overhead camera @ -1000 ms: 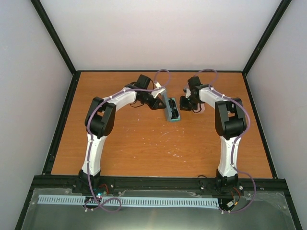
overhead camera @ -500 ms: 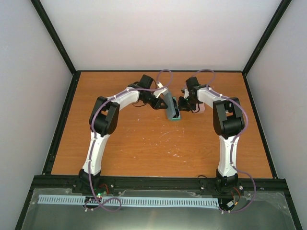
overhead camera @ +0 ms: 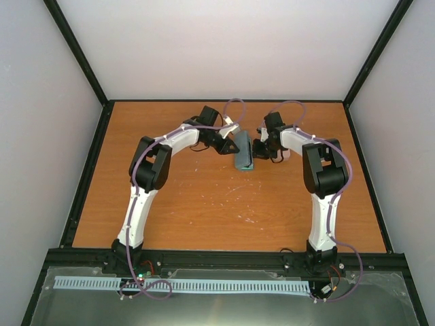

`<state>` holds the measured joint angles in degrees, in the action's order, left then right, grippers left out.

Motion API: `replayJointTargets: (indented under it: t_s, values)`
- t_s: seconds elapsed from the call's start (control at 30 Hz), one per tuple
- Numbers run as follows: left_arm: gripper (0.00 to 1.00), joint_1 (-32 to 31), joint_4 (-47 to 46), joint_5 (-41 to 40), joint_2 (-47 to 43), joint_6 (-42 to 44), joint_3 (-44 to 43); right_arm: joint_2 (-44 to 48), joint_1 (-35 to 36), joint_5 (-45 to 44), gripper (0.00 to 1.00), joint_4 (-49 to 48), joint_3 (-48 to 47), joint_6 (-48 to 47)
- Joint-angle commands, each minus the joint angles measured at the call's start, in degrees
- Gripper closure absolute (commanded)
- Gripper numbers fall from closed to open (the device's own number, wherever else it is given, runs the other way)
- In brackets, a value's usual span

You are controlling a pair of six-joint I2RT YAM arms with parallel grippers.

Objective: Organize the sunglasses
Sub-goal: Close the sunglasses case at the center of the board, then reset both arms

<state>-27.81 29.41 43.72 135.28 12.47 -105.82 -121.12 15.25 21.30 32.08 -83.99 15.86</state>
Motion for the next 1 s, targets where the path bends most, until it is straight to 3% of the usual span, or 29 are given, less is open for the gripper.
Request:
replayJointTargets:
  t_s: [0.0, 0.23, 0.3, 0.4, 0.53, 0.57, 0.63, 0.67, 0.7, 0.83, 0.97]
  values:
    - [0.87, -4.5, -0.2, 0.8, 3.9, -0.1, 1.4, 1.2, 3.7, 9.1, 0.97, -1.0, 1.2, -1.5]
    - [0.87, -4.5, 0.3, 0.0, 3.7, 0.5, 1.9, 2.1, 3.7, 9.2, 0.97, -0.9, 1.4, -1.9]
    - [0.83, -4.4, -0.1, -1.5, 1.9, 0.6, 3.1, 4.0, 3.6, 6.6, 0.96, -0.3, 1.9, -2.1]
    - [0.58, -3.3, -1.7, -3.5, -3.4, 0.1, 6.0, 9.1, 2.2, 0.8, 0.9, 1.7, 3.3, -1.6]
    - [0.02, 0.6, -1.9, -6.3, -12.2, -1.4, 8.4, 16.3, -0.8, -4.2, 0.77, 5.9, 4.0, -1.7]
    - [0.01, 2.1, -1.9, -7.1, -14.6, -2.2, 9.0, 18.1, -1.2, -4.9, 0.69, 6.8, 4.3, -1.9]
    - [0.01, 5.3, -1.5, -8.3, -19.4, -3.4, 10.4, 21.4, -3.4, -6.0, 0.34, 8.6, 4.6, -2.8]
    - [0.01, 7.4, -1.3, -9.4, -21.9, -3.7, 11.5, 22.6, -4.1, -6.4, 0.1, 9.6, 4.9, -3.1]
    - [0.0, 9.0, -1.1, -11.9, -24.2, -4.1, 12.8, 23.6, -4.7, -6.8, 0.01, 10.6, 5.2, -3.4]
    - [0.01, 15.5, 1.0, -18.9, -32.9, -3.2, 19.3, 27.5, -6.1, -8.4, 0.0, 13.3, 7.2, -3.1]
    - [0.0, 22.2, 4.7, -20.6, -37.4, -0.6, 26.4, 29.3, -6.7, -9.0, 0.0, 13.6, 8.5, -0.5]
